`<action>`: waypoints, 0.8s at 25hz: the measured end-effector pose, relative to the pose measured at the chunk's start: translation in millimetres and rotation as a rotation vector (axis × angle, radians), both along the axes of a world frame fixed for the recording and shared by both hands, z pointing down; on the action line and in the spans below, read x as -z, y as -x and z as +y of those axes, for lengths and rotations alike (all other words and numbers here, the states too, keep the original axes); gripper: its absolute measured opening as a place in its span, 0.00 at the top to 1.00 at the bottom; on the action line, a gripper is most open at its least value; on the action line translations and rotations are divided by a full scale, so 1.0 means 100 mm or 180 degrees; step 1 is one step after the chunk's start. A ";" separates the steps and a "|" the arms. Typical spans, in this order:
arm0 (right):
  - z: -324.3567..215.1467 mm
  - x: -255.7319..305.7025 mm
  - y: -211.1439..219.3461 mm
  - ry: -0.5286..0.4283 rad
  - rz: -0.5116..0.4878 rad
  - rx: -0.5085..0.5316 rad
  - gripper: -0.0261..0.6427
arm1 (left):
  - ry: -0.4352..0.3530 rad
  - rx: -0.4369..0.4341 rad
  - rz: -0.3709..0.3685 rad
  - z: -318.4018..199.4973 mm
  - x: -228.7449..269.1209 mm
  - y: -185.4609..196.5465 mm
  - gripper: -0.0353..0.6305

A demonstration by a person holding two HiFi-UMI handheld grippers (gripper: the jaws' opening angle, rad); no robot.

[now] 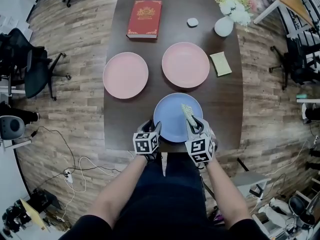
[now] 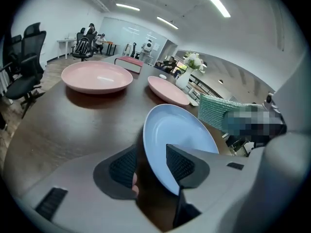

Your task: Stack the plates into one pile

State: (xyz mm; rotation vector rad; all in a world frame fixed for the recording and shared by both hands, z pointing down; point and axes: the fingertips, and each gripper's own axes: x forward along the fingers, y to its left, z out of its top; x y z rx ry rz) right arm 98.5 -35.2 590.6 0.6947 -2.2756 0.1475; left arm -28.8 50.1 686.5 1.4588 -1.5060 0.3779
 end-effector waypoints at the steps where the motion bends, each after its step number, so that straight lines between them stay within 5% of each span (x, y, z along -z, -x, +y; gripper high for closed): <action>1: 0.01 0.00 0.00 0.0004 0.0001 0.0006 0.83 | 0.0038 0.0051 0.0041 0.02 -0.03 0.00 0.69; 13: 0.02 -0.07 -0.02 0.0009 0.0055 0.0068 0.83 | 0.0323 0.0608 0.0544 0.05 -0.25 -0.09 0.70; 20: 0.02 -0.11 -0.03 0.0084 0.0057 0.0047 0.83 | 0.0390 0.0852 0.0587 0.08 -0.29 -0.03 0.83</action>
